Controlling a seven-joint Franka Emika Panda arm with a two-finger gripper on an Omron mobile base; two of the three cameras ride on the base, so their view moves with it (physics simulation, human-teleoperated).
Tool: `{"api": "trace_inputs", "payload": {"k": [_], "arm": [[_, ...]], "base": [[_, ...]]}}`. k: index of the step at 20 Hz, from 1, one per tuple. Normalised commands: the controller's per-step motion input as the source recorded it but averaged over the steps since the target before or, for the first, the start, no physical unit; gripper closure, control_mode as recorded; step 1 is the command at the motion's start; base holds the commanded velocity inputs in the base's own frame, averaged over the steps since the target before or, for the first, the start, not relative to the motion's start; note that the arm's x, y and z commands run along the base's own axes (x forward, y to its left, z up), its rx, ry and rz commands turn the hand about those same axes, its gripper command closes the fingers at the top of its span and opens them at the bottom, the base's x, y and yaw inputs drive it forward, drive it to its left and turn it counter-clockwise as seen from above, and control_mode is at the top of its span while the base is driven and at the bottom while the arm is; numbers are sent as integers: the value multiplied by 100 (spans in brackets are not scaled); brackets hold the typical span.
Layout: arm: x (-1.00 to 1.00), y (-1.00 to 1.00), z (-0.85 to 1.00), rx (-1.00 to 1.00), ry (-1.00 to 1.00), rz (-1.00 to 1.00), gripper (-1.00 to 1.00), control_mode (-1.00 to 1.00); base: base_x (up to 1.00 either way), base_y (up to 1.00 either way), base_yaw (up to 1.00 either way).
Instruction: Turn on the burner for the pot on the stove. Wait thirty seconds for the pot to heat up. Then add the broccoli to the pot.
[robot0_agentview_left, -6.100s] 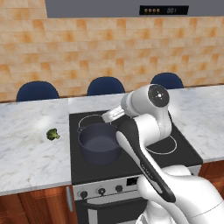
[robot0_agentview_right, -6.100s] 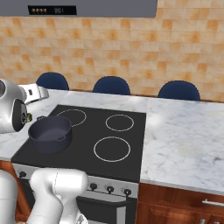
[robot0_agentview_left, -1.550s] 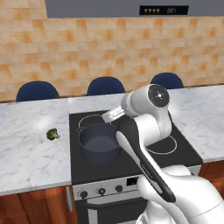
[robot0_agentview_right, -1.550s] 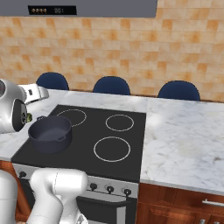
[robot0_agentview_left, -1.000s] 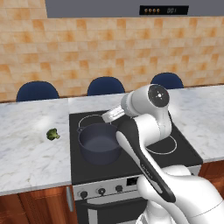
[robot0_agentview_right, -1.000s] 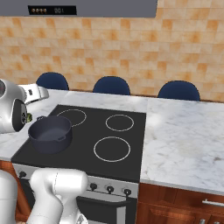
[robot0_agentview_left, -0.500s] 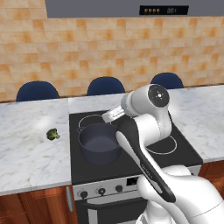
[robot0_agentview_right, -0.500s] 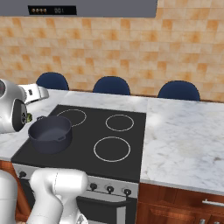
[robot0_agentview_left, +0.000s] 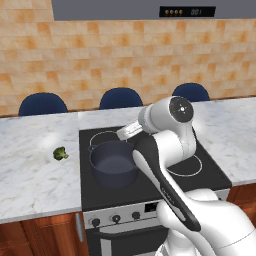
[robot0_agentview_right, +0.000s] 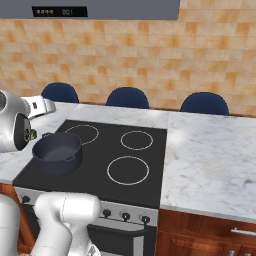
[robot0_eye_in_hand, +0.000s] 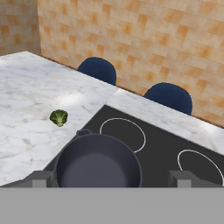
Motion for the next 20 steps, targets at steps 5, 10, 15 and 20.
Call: {"api": "trace_inputs", "payload": {"k": [5,10,15,20], "arm": [[0,0,0,0,0,0,-100,-100],[0,0,0,0,0,0,-100,-100],[0,0,0,0,0,0,-100,-100],[0,0,0,0,0,0,-100,-100]], "base": [[0,0,0],[0,0,0],[0,0,0],[0,0,0]]}}
